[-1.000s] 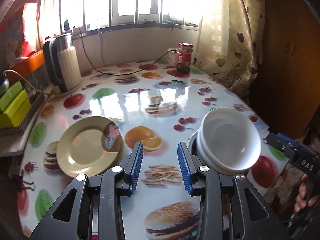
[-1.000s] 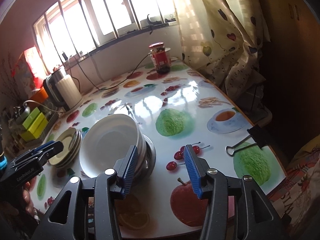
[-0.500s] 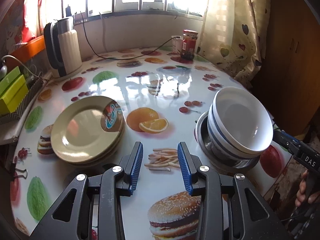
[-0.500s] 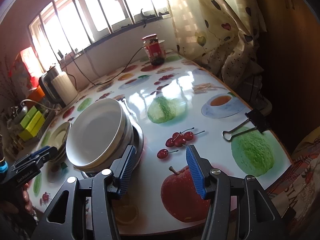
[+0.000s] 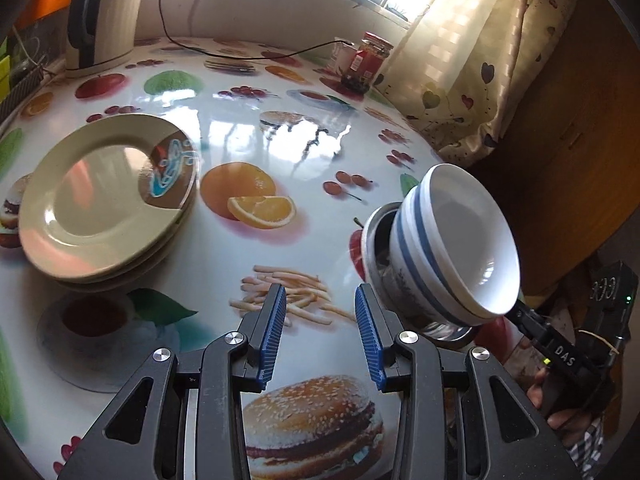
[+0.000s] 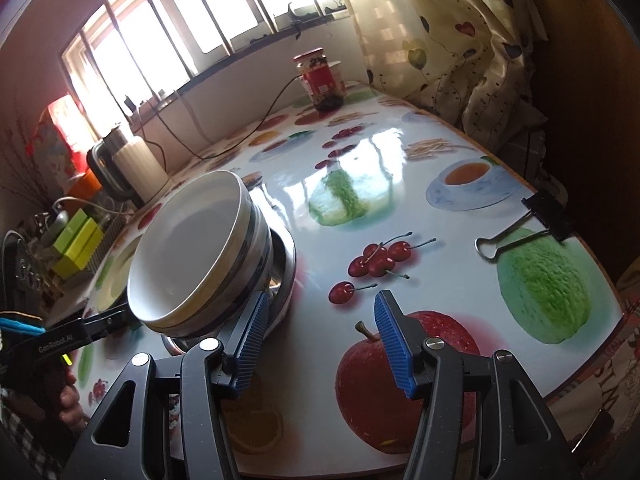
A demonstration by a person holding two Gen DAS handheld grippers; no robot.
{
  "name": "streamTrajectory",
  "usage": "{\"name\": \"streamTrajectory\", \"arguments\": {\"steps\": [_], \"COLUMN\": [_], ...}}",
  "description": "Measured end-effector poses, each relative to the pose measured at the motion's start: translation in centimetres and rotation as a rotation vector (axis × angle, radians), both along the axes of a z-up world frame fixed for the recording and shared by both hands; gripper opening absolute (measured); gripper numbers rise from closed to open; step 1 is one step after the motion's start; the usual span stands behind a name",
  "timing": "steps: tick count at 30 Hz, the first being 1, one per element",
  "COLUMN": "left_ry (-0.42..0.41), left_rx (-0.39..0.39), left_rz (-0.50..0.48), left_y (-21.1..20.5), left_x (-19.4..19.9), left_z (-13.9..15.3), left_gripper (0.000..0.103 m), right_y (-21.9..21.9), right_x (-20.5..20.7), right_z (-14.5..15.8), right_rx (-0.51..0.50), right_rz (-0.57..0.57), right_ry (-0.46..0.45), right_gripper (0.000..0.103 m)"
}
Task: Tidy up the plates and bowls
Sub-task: 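Close both tools on the steel bowl stack rim and lift it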
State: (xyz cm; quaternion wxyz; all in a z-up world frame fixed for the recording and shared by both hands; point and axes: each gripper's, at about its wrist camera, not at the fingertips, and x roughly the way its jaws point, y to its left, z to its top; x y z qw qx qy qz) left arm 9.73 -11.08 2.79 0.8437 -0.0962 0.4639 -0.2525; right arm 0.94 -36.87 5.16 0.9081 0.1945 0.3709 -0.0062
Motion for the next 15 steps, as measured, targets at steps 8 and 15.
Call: {"name": "streamTrajectory", "arguments": {"steps": [8, 15], "left_ry": [0.029, 0.056], "left_rx": [-0.045, -0.077], "left_rz": [-0.052, -0.063], "left_y": [-1.5, -1.9], "left_x": [1.1, 1.9], "left_z": [-0.4, -1.0], "left_gripper": [0.037, 0.037], "right_y": [-0.6, -1.3], "right_x": [0.7, 1.2], "right_z": [-0.6, -1.0], "right_rx": [0.037, 0.086], "right_rz": [0.009, 0.032], "right_ry": [-0.007, -0.016], "right_gripper": [0.056, 0.055]}}
